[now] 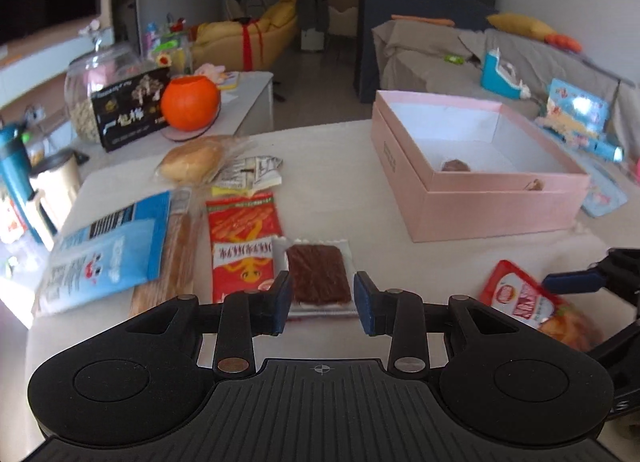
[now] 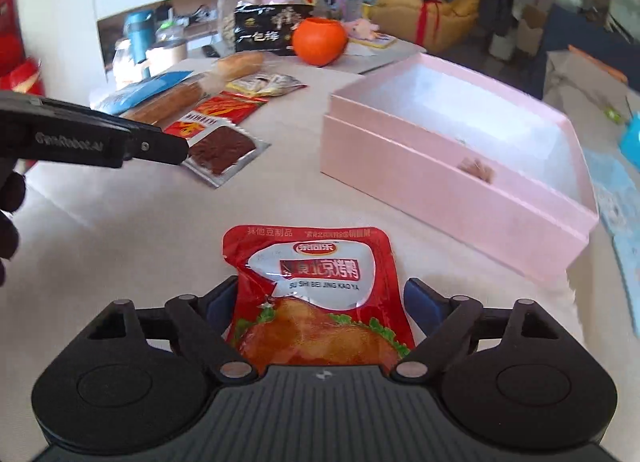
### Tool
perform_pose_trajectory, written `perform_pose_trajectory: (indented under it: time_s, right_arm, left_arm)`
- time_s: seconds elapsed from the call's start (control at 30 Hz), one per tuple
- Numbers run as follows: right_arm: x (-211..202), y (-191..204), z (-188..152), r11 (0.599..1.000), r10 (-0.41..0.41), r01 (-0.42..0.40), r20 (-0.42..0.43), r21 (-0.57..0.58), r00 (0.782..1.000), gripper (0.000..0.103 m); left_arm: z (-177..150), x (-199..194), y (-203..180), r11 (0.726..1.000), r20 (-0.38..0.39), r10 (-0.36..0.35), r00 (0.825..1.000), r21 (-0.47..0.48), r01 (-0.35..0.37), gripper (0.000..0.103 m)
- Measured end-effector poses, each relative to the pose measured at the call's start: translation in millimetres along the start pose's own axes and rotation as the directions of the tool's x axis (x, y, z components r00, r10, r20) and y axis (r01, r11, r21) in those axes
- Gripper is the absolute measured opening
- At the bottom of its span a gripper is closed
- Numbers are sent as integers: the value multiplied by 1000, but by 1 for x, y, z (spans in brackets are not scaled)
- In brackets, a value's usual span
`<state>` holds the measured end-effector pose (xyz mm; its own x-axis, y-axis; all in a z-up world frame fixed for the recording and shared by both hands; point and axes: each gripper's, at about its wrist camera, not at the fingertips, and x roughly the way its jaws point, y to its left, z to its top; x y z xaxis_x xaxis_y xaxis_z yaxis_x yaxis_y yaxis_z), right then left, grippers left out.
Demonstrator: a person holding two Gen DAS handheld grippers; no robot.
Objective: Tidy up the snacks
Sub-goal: 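Grasp the red roast-duck packet with the right gripper and lift it, then grasp the brown meat slice on its foil tray with the left gripper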
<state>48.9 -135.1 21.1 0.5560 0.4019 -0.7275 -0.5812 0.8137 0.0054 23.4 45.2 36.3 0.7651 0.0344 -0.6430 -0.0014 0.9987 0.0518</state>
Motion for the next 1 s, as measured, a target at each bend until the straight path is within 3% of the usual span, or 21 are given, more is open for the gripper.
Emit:
perform_pose_trajectory:
  time_s: [0.07,0.23,0.57,0.7,0.8,1.0]
  right_arm:
    - [-2,-12,-10,997,20,-24,59,68,998,91]
    - [-3,-7,-14,999,-10,7,66,46,998,92]
    - [-4,-7,-13,999,-1,-3,69,54,998,92]
    - [-2,-5,-12,999,8,-11,64,48,998,96]
    - [-1,-5,-11,999,17,-20,58,42,998,99]
    - [1,-5,-9,999,37,-38,45,28,998,103]
  left_arm:
    - [5,19,-12,994,-40,62,997,91,-58,38]
    - [9,35,-23,988,-76,69,995,146,-57,43]
    - [13,46,-4,997,-82,4,997,80,2,48]
    - [9,44,9,997,-82,-78,994,21,79,45]
    - [-1,33,13,990,-75,-134,988,21,136,44]
    - [-32,-5,5,986,-76,-147,986,67,152,43]
